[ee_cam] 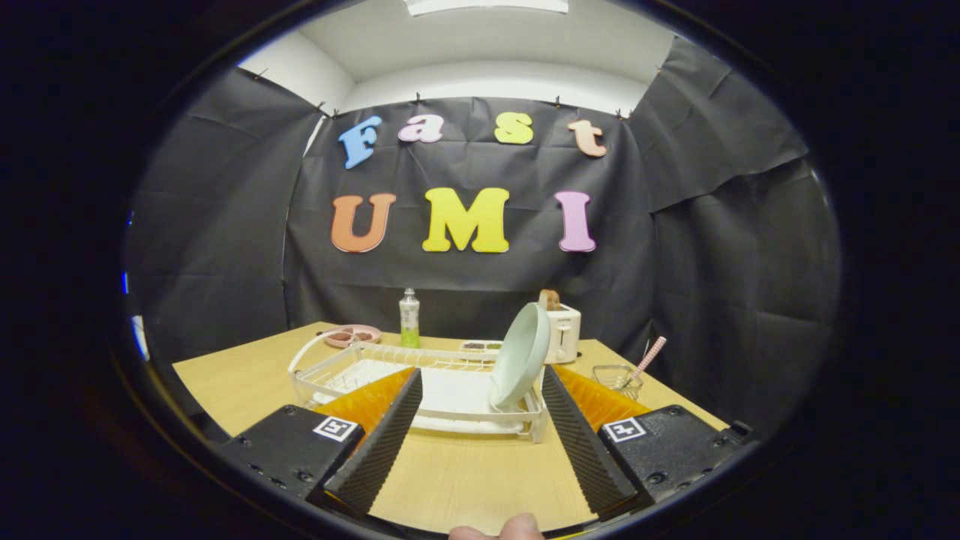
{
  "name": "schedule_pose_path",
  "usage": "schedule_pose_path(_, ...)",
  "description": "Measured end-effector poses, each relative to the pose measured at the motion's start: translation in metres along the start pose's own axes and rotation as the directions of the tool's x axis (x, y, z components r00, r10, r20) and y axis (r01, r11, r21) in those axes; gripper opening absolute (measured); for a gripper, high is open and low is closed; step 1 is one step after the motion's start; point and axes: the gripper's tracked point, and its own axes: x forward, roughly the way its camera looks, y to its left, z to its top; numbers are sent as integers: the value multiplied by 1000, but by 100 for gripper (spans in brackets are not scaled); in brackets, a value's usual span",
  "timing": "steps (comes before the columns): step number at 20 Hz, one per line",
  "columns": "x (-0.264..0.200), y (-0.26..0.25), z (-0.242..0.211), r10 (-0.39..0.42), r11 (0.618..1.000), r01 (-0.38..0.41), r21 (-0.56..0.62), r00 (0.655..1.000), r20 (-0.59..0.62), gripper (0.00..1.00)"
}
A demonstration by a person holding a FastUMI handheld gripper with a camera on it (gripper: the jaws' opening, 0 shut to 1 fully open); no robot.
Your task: Take the plate from the dish rack, then take the spoon from the basket and place it into the plate.
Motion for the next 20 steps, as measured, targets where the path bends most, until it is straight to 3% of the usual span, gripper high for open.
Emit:
schedule_pose_path(6,4,6,10,45,999,-45,6,999,22,100)
schedule_pose_path(12,24,-24,42,68,997,-67,-35,997,40,100)
schedule_pose_path(17,60,-62,68,81,994,-87,-66,992,-94,100)
schedule_pose_path(20,85,-69,85,131,991,-136,-12,969,-210,100)
